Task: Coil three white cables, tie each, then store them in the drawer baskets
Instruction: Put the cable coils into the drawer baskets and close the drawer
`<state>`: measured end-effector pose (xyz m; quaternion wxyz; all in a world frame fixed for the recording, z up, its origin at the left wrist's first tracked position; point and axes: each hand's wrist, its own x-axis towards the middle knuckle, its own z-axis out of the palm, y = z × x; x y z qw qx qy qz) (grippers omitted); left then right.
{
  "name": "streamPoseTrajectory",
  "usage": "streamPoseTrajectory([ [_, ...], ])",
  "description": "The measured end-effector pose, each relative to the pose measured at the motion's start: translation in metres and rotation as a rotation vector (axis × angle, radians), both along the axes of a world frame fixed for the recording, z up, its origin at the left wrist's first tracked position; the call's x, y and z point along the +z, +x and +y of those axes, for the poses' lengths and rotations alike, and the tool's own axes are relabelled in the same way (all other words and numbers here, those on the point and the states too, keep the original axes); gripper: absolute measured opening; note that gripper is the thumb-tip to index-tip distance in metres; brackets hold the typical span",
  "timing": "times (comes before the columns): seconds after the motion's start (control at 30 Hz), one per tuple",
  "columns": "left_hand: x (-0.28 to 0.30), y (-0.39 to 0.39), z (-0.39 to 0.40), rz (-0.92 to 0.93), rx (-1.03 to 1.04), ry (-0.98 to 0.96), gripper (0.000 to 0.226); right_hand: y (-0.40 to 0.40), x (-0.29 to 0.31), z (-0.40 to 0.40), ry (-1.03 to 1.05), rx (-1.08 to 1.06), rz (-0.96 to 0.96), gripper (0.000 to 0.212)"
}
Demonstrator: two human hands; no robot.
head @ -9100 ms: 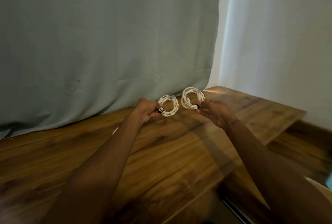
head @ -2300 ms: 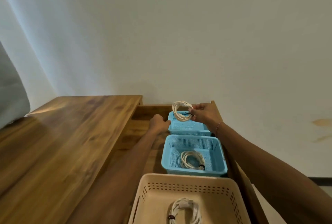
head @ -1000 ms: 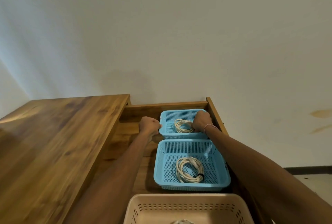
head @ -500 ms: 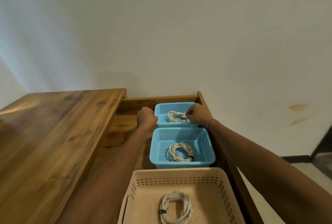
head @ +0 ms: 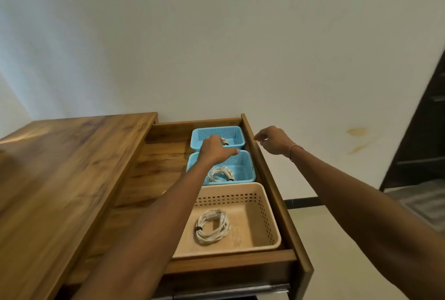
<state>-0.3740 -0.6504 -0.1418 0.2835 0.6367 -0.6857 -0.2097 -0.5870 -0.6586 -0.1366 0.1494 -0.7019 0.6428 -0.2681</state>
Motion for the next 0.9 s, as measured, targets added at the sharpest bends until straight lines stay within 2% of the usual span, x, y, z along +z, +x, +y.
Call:
streamPoseTrajectory([
  [0.17, -0.003, -0.035, 0.022, -0.123, -0.086, 0.018, 0.090, -0.017, -0.017, 0.006, 0.077, 0.024, -0.040, 0.043],
  [0.37, -0.008, -0.065, 0.025, -0.268, -0.077, 0.042, 0.115, -0.034, -0.040, -0.001, 0.123, 0.099, -0.092, 0.045],
  [0.53, -0.012, -0.082, 0.028, -0.330, -0.147, 0.062, 0.114, -0.043, -0.041, -0.012, 0.212, 0.251, -0.190, 0.052],
  [0.63, -0.015, -0.082, 0.025, -0.351, -0.163, 0.069, 0.111, -0.051, -0.037, -0.021, 0.284, 0.366, -0.235, 0.044],
  [0.9, -0.023, -0.075, 0.022, -0.311, -0.138, 0.124, 0.104, -0.052, -0.033, -0.037, 0.296, 0.406, -0.218, 0.036],
])
